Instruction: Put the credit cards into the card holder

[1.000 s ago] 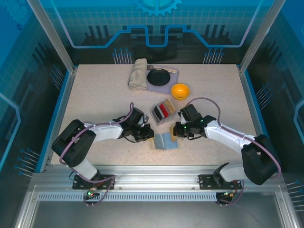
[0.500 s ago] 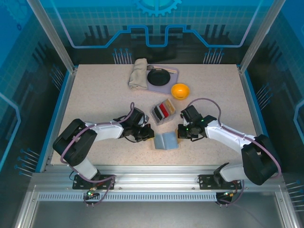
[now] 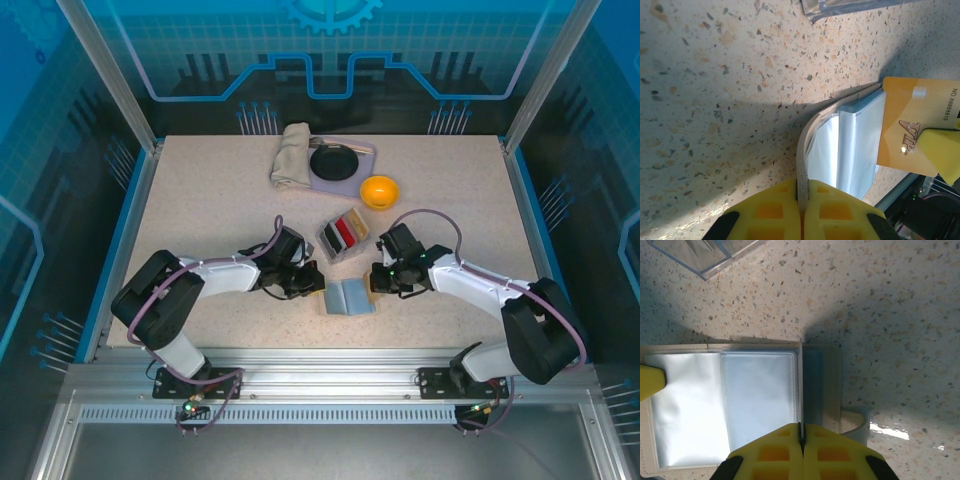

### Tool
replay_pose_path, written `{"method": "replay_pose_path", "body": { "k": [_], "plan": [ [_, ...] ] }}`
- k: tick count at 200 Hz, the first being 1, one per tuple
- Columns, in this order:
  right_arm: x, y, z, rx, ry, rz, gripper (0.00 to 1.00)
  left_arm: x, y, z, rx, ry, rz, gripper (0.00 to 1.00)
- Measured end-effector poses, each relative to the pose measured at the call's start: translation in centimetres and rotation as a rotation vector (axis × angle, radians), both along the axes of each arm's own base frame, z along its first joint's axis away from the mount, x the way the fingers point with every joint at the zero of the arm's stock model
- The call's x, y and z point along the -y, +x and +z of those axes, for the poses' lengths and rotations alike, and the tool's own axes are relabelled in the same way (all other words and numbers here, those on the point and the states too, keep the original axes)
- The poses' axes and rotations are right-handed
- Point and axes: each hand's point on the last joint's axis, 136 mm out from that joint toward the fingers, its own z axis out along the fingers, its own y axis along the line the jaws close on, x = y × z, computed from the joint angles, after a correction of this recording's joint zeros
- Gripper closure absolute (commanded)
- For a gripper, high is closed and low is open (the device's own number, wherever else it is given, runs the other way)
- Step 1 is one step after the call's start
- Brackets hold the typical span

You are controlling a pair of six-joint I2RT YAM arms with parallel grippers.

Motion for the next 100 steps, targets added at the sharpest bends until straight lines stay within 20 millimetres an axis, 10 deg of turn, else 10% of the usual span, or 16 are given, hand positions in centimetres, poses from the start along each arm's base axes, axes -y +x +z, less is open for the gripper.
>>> {"method": "replay_pose_path", "body": {
  "k": [100],
  "plan": [
    [-2.6, 0.0, 2.5, -0.004, 0.176, -0.009, 0.96, 0.0, 0.0, 0.0, -0.001, 0.0, 0.001, 0.95]
  ]
}}
